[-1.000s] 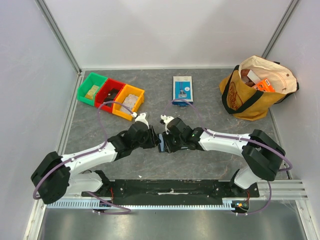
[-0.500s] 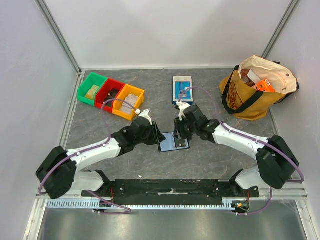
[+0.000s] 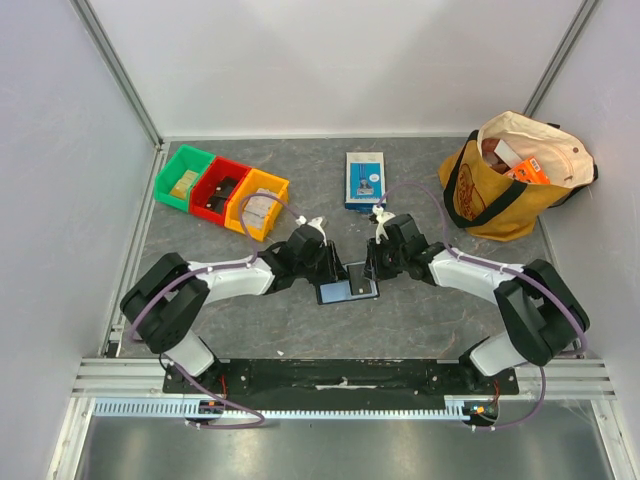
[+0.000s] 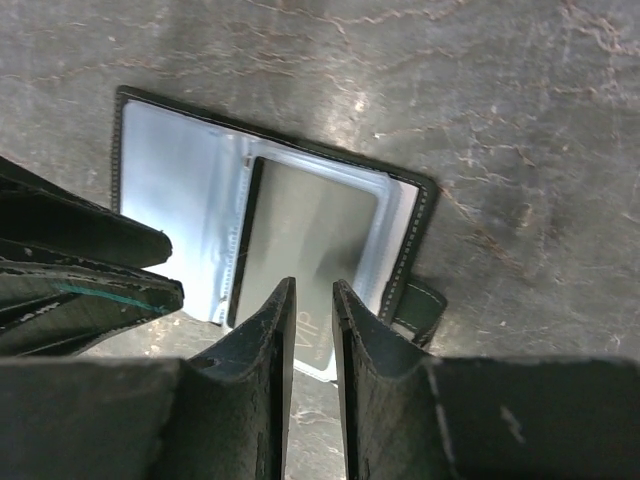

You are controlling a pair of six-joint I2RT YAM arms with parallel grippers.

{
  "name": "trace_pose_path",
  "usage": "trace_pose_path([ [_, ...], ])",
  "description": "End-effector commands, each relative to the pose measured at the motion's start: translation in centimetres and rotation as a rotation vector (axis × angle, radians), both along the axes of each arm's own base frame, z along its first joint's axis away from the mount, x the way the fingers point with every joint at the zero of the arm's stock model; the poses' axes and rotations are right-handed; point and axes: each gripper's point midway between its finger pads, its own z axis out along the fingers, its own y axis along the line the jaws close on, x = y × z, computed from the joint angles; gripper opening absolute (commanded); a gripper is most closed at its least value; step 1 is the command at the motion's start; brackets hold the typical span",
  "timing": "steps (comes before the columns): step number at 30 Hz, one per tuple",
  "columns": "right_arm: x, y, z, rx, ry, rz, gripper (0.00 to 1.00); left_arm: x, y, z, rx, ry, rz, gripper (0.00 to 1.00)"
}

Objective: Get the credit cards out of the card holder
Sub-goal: Remove the credit card from the card holder.

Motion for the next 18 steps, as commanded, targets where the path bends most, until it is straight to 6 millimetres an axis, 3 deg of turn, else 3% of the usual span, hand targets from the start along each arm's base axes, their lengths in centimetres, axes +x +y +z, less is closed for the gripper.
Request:
trace_pose_path([
  [1, 0.4, -0.2, -0.8, 0.018, -0.003, -0.02, 0.27, 1.1, -1.4, 0.7, -0.076, 0.013, 0.02, 0.38],
  [10, -1.6, -0.2, -2.9, 0.026, 0.073, 0.027, 0.27, 0.9, -1.7, -1.4, -0.096, 0.082, 0.019, 0.38],
  [18, -1.7, -0.2, -3.0, 0.027, 0.078, 0.028, 0.27, 0.7, -1.5, -2.2, -0.105, 0.11, 0.048, 0.38],
])
